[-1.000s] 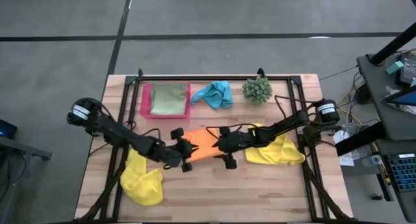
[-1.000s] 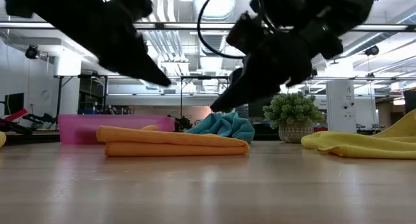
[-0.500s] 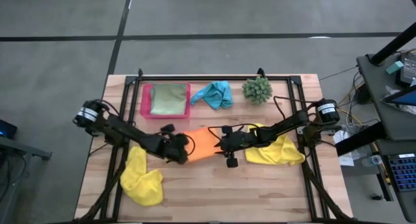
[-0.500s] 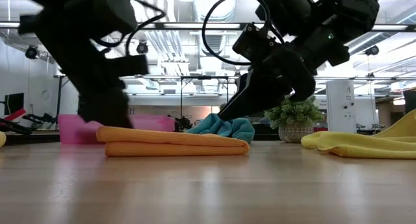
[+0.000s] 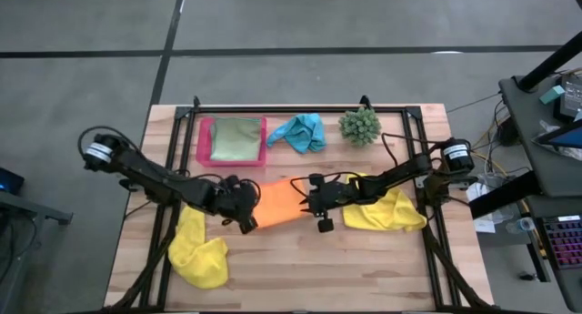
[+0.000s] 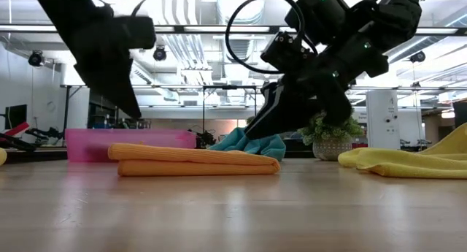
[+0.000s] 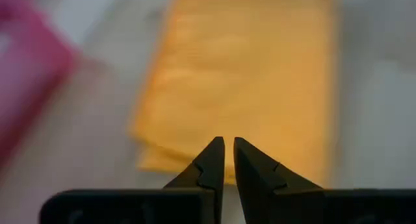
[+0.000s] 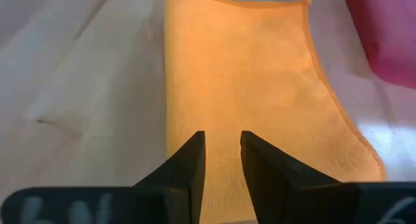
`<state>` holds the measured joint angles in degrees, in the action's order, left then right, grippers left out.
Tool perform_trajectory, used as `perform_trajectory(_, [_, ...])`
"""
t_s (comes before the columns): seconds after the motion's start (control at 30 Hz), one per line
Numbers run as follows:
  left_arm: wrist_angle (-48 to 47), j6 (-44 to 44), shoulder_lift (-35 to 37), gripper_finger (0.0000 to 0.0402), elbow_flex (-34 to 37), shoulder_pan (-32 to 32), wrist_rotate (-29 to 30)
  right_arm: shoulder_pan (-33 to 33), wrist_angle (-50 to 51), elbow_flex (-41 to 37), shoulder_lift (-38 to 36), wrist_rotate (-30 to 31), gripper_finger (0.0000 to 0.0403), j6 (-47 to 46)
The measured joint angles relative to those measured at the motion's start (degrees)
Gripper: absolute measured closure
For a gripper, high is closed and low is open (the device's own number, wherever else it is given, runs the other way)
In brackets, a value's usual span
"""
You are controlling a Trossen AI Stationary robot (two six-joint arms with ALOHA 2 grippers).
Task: Fold microfiber towels
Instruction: Put the orange towel into the bin
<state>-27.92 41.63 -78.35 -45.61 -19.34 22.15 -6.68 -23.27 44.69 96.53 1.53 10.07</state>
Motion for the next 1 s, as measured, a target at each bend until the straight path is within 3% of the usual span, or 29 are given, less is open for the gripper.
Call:
perform_trajectory(0.27, [15.0,-4.5,-3.6,0.0367,0.8,-1.6,-8.0,0.0,0.3,0.0,0.0,-0.5,0.029,-0.4])
perform_trajectory(0.5, [15.3,-6.0,-8.2,0.03,0.7,-1.6,-6.7,0.1,-0.1,0.0,0.0,-0.5,0.0236,1.1])
perform_trajectory(0.63, [15.3,-5.4,-10.0,0.0271,0.4,-1.6,-5.6,0.8,-1.6,0.0,-0.1,0.1,0.0213,-2.9])
perform_trajectory(0.77, [14.0,4.2,-9.1,0.0261,-0.1,-1.5,-7.1,2.0,-0.8,0.0,-0.6,2.8,0.0197,-9.2])
perform_trajectory(0.93, [7.7,28.6,-3.9,0.026,0.1,-0.9,-9.0,4.5,0.8,0.0,-1.0,6.1,0.0179,-18.7])
perform_trajectory(1.0, [6.8,33.4,-1.9,0.026,0.6,-1.0,-9.1,5.5,0.7,0.0,-1.2,6.2,0.0172,-20.8])
